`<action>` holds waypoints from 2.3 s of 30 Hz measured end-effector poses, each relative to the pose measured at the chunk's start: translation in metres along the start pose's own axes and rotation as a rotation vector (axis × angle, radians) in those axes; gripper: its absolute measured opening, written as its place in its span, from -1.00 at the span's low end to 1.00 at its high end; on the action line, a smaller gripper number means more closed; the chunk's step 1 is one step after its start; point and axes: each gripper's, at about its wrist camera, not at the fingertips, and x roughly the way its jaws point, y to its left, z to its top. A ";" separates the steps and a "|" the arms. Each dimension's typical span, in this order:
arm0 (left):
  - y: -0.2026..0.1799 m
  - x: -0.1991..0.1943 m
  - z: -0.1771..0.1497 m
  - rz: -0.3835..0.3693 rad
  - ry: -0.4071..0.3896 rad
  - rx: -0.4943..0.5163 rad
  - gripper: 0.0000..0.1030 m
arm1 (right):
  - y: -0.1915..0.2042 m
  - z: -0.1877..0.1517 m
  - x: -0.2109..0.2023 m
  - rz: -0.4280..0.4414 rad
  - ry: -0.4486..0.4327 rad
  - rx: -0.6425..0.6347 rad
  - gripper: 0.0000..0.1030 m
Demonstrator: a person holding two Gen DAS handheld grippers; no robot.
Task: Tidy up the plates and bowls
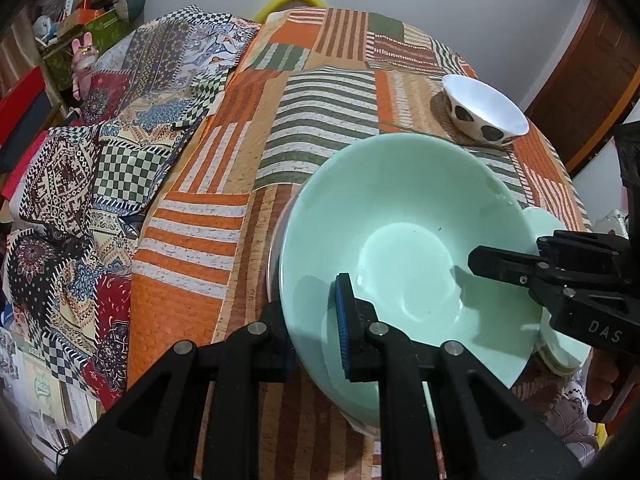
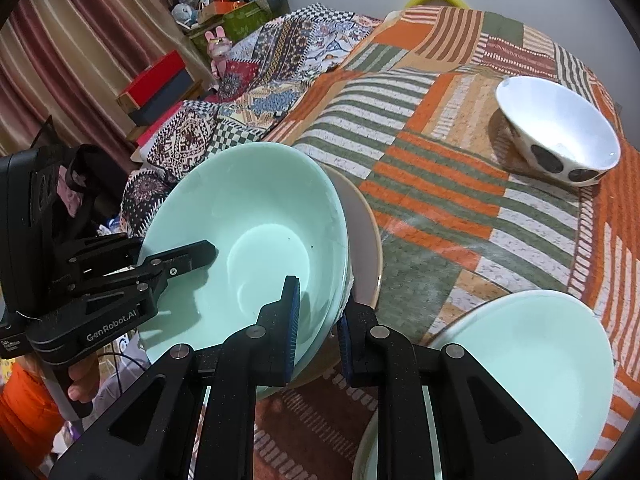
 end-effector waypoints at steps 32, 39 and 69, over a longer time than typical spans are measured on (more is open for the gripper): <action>0.001 -0.012 0.000 -0.009 0.019 -0.037 -0.59 | 0.006 0.001 0.007 -0.054 0.038 -0.062 -0.64; 0.002 -0.028 0.002 0.036 -0.052 -0.021 -0.23 | 0.007 0.001 0.003 -0.046 0.021 -0.063 -0.63; -0.050 -0.053 0.061 0.032 -0.228 0.064 0.14 | -0.060 0.024 -0.089 -0.185 -0.232 0.015 -0.13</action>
